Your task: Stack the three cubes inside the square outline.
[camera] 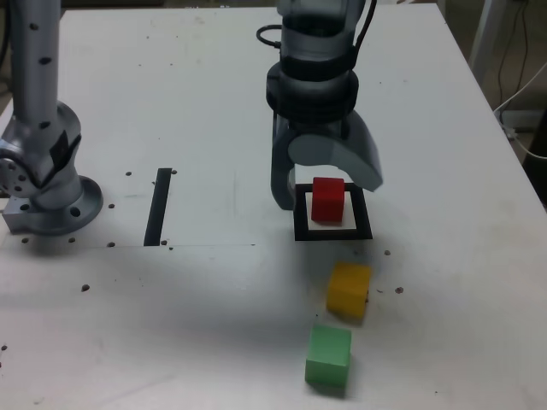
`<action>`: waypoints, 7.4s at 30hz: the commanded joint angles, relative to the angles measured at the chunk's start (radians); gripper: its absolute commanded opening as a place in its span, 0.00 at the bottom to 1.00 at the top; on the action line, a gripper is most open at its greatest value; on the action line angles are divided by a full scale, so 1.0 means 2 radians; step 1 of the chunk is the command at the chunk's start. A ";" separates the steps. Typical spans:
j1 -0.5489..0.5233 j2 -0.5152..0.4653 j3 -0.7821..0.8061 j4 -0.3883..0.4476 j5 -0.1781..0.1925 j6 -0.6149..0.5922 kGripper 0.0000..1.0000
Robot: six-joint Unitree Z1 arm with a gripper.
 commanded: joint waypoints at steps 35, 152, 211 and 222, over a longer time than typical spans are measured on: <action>-0.106 0.085 -0.021 -0.047 0.008 -0.055 0.93; 0.068 0.016 -0.013 -0.014 0.031 0.079 0.27; -0.202 0.054 -0.054 -0.012 -0.037 -0.111 0.98; -0.223 0.092 -0.055 -0.053 -0.056 -0.148 0.98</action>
